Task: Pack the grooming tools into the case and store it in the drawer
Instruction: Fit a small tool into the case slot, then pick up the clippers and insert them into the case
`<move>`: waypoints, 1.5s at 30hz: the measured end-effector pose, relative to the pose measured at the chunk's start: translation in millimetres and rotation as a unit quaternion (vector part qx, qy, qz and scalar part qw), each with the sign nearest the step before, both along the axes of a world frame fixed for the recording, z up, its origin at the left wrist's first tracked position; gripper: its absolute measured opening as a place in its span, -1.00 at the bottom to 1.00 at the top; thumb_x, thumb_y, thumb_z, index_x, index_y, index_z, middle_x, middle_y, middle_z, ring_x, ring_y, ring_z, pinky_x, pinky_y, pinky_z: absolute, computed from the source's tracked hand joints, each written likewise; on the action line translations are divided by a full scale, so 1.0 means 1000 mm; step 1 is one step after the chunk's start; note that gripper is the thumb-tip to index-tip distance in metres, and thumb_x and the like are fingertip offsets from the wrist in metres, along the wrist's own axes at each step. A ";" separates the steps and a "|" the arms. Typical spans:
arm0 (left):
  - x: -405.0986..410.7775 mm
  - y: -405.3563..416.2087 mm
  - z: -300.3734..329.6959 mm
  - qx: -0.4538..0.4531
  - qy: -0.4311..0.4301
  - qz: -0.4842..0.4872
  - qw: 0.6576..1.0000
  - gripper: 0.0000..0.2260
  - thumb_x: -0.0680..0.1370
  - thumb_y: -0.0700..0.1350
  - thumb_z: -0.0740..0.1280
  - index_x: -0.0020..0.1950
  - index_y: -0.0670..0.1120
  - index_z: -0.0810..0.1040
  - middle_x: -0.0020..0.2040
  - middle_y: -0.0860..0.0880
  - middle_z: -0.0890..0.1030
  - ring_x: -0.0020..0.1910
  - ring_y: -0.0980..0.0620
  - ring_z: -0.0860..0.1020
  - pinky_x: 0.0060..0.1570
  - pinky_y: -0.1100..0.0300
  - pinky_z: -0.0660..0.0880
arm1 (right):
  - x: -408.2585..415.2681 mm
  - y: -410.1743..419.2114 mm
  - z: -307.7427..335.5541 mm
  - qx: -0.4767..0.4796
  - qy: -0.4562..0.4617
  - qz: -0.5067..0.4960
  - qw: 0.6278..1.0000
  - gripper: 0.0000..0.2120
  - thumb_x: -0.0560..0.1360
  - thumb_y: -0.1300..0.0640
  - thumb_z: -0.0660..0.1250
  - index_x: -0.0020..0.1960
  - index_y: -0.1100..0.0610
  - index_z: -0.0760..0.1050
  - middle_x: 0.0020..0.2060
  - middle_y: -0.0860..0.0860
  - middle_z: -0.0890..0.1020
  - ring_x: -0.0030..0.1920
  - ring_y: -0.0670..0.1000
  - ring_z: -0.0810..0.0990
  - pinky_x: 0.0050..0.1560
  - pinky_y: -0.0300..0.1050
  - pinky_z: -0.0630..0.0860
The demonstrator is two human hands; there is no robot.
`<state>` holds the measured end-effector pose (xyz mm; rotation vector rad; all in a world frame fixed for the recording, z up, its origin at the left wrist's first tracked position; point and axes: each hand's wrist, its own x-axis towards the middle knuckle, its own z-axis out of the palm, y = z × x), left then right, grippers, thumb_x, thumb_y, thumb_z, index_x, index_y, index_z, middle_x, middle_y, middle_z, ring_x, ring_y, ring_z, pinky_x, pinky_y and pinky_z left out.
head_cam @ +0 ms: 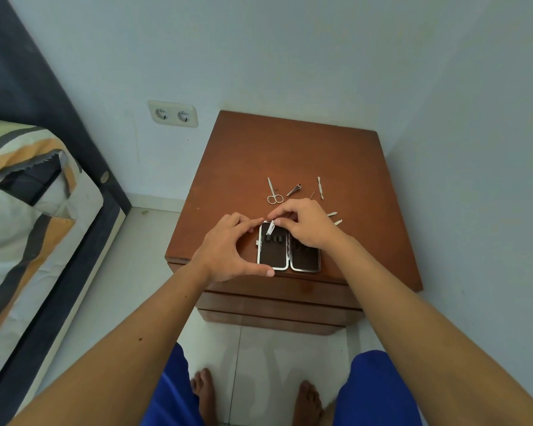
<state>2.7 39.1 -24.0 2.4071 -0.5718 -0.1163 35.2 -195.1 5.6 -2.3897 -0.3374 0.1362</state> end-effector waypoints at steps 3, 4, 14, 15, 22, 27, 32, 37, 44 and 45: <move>-0.001 0.001 0.001 0.000 -0.005 -0.002 1.000 0.01 0.19 0.53 0.54 0.56 0.15 0.43 0.17 0.21 0.45 0.17 0.20 0.38 0.16 0.18 0.44 | -0.002 0.005 -0.001 0.002 -0.010 0.021 1.000 -0.81 0.58 0.22 0.44 0.09 0.01 0.75 -0.05 -0.13 0.67 -0.12 -0.24 0.59 0.09 -0.22 0.53; 0.000 0.001 0.001 0.000 -0.004 -0.002 1.000 0.02 0.19 0.54 0.53 0.56 0.14 0.43 0.17 0.21 0.45 0.17 0.20 0.37 0.15 0.19 0.44 | -0.002 0.006 -0.001 0.003 -0.015 0.025 1.000 -0.81 0.57 0.24 0.43 0.09 0.02 0.75 -0.03 -0.11 0.67 -0.11 -0.20 0.59 0.11 -0.19 0.54; -0.001 0.000 0.000 -0.001 -0.002 0.007 1.000 0.04 0.18 0.51 0.57 0.57 0.11 0.43 0.17 0.20 0.45 0.18 0.19 0.38 0.17 0.18 0.44 | -0.012 0.010 -0.010 0.018 -0.064 -0.016 0.998 -0.84 0.54 0.10 0.50 0.10 0.04 0.76 -0.01 -0.01 0.68 0.02 0.05 0.63 0.15 0.02 0.56; -0.002 0.000 0.000 -0.002 0.000 0.007 1.000 0.04 0.18 0.52 0.57 0.57 0.12 0.43 0.17 0.20 0.44 0.18 0.19 0.39 0.18 0.17 0.45 | -0.013 0.011 -0.012 0.021 -0.065 -0.019 0.997 -0.85 0.52 0.08 0.52 0.08 0.03 0.76 -0.03 -0.01 0.67 0.01 0.05 0.62 0.13 0.05 0.57; -0.002 0.000 0.001 -0.001 0.001 0.007 1.000 0.03 0.18 0.51 0.57 0.57 0.13 0.43 0.18 0.22 0.44 0.19 0.21 0.38 0.21 0.17 0.45 | -0.020 0.011 -0.018 0.037 -0.082 -0.037 0.995 -0.88 0.47 0.07 0.57 0.00 0.03 0.77 -0.04 -0.04 0.66 0.00 0.02 0.61 0.12 0.02 0.55; -0.003 -0.001 0.002 0.001 0.003 0.004 1.000 0.03 0.18 0.52 0.56 0.58 0.15 0.42 0.18 0.23 0.44 0.18 0.22 0.37 0.20 0.18 0.45 | -0.021 0.011 -0.023 0.031 -0.095 -0.023 0.995 -0.89 0.49 0.09 0.55 0.01 0.03 0.77 -0.02 -0.04 0.62 0.06 0.02 0.59 0.20 -0.10 0.46; -0.003 0.000 0.004 -0.003 0.003 0.004 1.000 0.04 0.18 0.52 0.56 0.57 0.14 0.43 0.17 0.22 0.44 0.19 0.20 0.39 0.21 0.16 0.46 | -0.022 0.004 -0.017 0.060 -0.084 -0.043 0.994 -0.82 0.50 0.09 0.55 0.10 0.05 0.76 -0.01 -0.06 0.64 -0.01 -0.11 0.62 0.11 -0.24 0.52; -0.002 0.000 0.005 -0.005 0.016 0.000 1.000 0.04 0.18 0.54 0.53 0.58 0.15 0.41 0.20 0.24 0.43 0.20 0.22 0.38 0.20 0.18 0.44 | -0.011 -0.026 -0.008 0.063 -0.095 -0.136 0.984 -0.85 0.51 0.09 0.54 0.07 -0.01 0.76 -0.06 -0.16 0.63 -0.11 -0.11 0.62 0.03 -0.26 0.51; -0.002 0.000 0.003 -0.001 0.013 -0.001 1.000 0.05 0.18 0.58 0.50 0.59 0.17 0.39 0.20 0.27 0.42 0.19 0.24 0.37 0.17 0.25 0.40 | 0.030 -0.038 -0.004 0.028 -0.081 -0.177 0.980 -0.85 0.49 0.15 0.55 0.06 0.04 0.75 -0.17 -0.20 0.59 -0.20 -0.23 0.56 -0.08 -0.45 0.40; -0.002 -0.001 0.003 -0.001 0.012 -0.001 1.000 0.05 0.17 0.58 0.50 0.58 0.17 0.39 0.20 0.27 0.42 0.20 0.24 0.38 0.18 0.25 0.40 | 0.037 -0.037 -0.004 0.025 -0.079 -0.175 0.981 -0.83 0.49 0.16 0.55 0.08 0.06 0.74 -0.16 -0.17 0.59 -0.21 -0.22 0.56 -0.07 -0.45 0.41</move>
